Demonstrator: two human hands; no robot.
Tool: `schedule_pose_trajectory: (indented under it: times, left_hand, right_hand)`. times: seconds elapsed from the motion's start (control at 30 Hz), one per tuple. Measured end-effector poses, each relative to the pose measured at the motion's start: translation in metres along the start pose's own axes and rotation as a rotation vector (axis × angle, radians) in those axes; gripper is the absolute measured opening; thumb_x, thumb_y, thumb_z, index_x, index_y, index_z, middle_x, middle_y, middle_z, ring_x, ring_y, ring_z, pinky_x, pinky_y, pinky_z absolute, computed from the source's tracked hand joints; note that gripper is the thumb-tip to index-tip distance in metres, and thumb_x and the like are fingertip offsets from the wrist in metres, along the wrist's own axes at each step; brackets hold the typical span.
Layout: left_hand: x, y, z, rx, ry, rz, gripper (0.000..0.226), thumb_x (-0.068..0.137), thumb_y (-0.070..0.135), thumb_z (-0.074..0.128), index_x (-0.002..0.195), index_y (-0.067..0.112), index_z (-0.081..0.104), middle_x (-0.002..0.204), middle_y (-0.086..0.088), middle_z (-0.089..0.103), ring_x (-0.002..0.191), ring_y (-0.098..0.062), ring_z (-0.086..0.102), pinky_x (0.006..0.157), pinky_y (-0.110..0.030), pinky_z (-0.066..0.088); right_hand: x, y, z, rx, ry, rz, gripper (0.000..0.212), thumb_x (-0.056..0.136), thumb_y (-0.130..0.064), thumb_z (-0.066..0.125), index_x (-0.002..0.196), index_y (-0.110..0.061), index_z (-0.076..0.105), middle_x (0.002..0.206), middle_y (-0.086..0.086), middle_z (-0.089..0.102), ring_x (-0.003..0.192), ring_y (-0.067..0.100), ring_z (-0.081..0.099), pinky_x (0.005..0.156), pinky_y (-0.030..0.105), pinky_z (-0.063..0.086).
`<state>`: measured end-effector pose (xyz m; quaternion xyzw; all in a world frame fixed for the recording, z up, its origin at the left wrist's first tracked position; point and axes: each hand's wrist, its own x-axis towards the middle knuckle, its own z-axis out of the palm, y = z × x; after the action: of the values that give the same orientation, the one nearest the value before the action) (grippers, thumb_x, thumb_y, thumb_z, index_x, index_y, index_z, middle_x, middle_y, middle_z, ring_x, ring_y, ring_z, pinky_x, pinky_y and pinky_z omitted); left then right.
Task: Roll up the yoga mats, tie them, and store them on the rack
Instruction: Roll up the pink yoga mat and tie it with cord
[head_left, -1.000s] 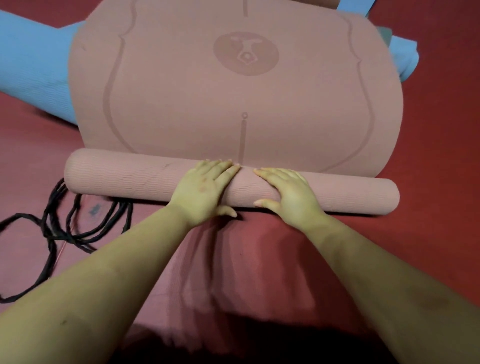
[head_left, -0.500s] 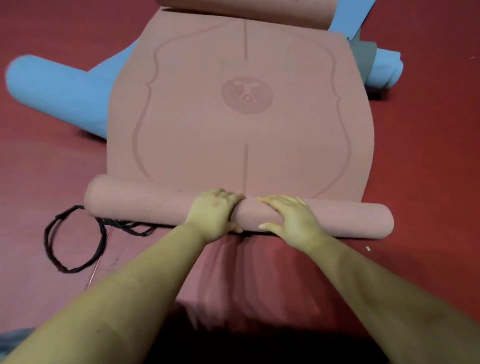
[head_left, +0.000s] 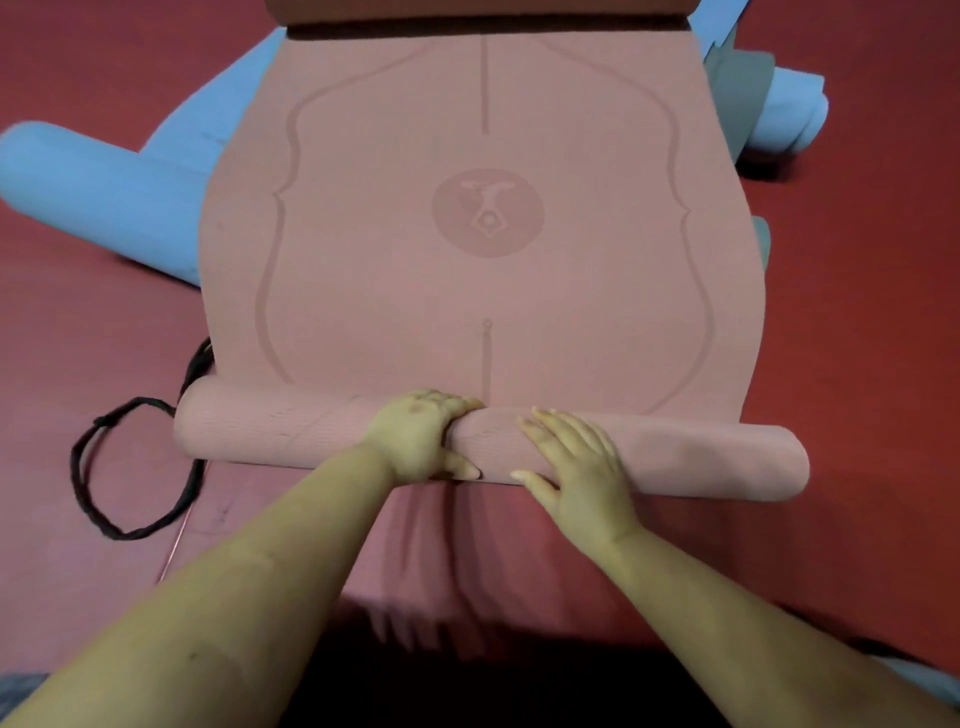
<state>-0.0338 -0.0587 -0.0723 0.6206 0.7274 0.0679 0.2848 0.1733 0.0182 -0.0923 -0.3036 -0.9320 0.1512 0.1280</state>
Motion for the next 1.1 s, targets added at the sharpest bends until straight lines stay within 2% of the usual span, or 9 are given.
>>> schedule_pose_trajectory:
  times: [0.13,0.23,0.33,0.53,0.7,0.83,0.9,1.0,1.1]
  left_hand:
    - [0.011,-0.007,-0.01,0.036,-0.013,0.056,0.087,0.071,0.059,0.069,0.142,0.018,0.04,0.138,-0.006,0.051,0.127,-0.022,0.045,0.104,-0.024,0.025]
    - [-0.002,-0.007,0.0,0.164,0.239,0.182,0.08,0.075,0.064,0.049,0.129,0.006,0.055,0.123,-0.012,0.062,0.111,-0.029,0.06,0.097,-0.033,0.037]
    - [-0.016,-0.002,0.022,0.141,0.361,0.148,0.07,0.077,0.056,0.05,0.123,0.005,0.061,0.121,-0.012,0.064,0.109,-0.029,0.062,0.1,-0.035,0.036]
    - [-0.006,-0.009,0.011,0.043,0.284,0.146,0.071,0.07,0.057,0.054,0.118,0.005,0.064,0.117,-0.012,0.066,0.106,-0.029,0.064,0.1,-0.027,0.03]
    - [0.003,-0.008,0.003,0.059,0.264,0.106,0.072,0.074,0.058,0.05,0.121,0.005,0.062,0.121,-0.013,0.064,0.111,-0.03,0.061,0.099,-0.036,0.041]
    - [-0.007,-0.001,0.021,0.195,0.376,0.087,0.073,0.077,0.053,0.05,0.132,0.004,0.049,0.133,-0.015,0.054,0.122,-0.029,0.048,0.104,-0.039,0.03]
    - [0.001,-0.001,0.015,0.2,0.377,0.075,0.07,0.076,0.05,0.048,0.127,0.003,0.054,0.127,-0.016,0.059,0.115,-0.031,0.057,0.1,-0.038,0.03]
    - [0.017,-0.006,-0.005,0.206,0.326,0.086,0.072,0.073,0.054,0.05,0.12,0.0,0.061,0.118,-0.017,0.064,0.107,-0.033,0.063,0.098,-0.038,0.037]
    - [0.029,-0.004,-0.03,0.172,0.257,0.07,0.075,0.076,0.05,0.066,0.133,0.004,0.05,0.136,-0.014,0.053,0.126,-0.029,0.049,0.107,-0.034,0.03]
  right_hand:
    - [0.012,0.001,0.009,0.05,0.044,0.094,0.06,0.075,-0.059,0.054,0.119,-0.018,0.065,0.122,0.0,0.064,0.115,0.018,0.053,0.105,0.032,0.027]
    - [0.029,0.005,0.003,0.113,-0.013,0.136,0.064,0.072,-0.063,0.053,0.118,-0.021,0.066,0.12,-0.003,0.065,0.113,0.018,0.057,0.102,0.026,0.027]
    - [0.042,0.008,-0.003,0.168,-0.108,0.172,0.065,0.068,-0.061,0.062,0.123,-0.026,0.063,0.126,-0.007,0.061,0.12,0.015,0.052,0.101,0.021,0.023]
    - [0.013,-0.008,0.013,-0.009,0.056,0.057,0.065,0.073,-0.057,0.056,0.126,-0.019,0.057,0.128,0.005,0.058,0.12,0.025,0.048,0.108,0.037,0.026]
    - [0.032,0.007,0.007,-0.005,-0.007,0.053,0.068,0.071,-0.059,0.055,0.13,-0.025,0.051,0.13,0.002,0.057,0.122,0.019,0.043,0.108,0.034,0.021]
    - [0.06,0.018,-0.013,0.065,-0.199,0.047,0.073,0.073,-0.05,0.072,0.138,-0.032,0.045,0.142,-0.007,0.046,0.132,0.014,0.037,0.109,0.027,0.017]
    - [0.069,0.022,-0.014,0.081,-0.212,0.044,0.073,0.075,-0.049,0.072,0.139,-0.032,0.044,0.143,-0.008,0.045,0.134,0.014,0.036,0.109,0.026,0.016]
    - [0.059,0.019,-0.009,0.017,-0.014,0.053,0.059,0.078,-0.052,0.059,0.128,-0.021,0.059,0.132,0.001,0.057,0.123,0.022,0.05,0.105,0.032,0.027]
    - [0.04,0.011,0.002,-0.019,0.139,0.063,0.061,0.078,-0.055,0.053,0.126,-0.018,0.059,0.133,0.005,0.056,0.124,0.024,0.045,0.107,0.036,0.024]
